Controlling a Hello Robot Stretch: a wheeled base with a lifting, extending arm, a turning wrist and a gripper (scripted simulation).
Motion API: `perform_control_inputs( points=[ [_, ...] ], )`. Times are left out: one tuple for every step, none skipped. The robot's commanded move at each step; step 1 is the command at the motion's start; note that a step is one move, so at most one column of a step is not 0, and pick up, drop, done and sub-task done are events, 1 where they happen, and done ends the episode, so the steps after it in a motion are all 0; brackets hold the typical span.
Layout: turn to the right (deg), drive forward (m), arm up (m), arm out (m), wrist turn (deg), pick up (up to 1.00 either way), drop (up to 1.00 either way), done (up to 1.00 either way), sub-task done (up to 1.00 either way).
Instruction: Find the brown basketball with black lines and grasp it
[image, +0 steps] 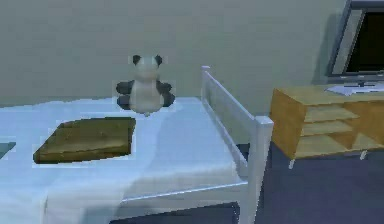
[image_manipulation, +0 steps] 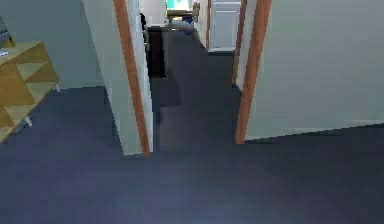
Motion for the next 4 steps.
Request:
perform_control_inputs(
  points=[
    [-42.0, 0.0, 0.0, 0.0, 0.0, 0.0, 0.0, 0.0, 0.0],
    [0.0, 0.3, 0.0, 0.0, 0.0, 0.0, 0.0, 0.0, 0.0],
    [-45.0, 0.0, 0.0, 0.0, 0.0, 0.0, 0.0, 0.0, 0.0],
    [-45.0, 0.0, 0.0, 0.0, 0.0, 0.0, 0.0, 0.0, 0.0]
  ],
)
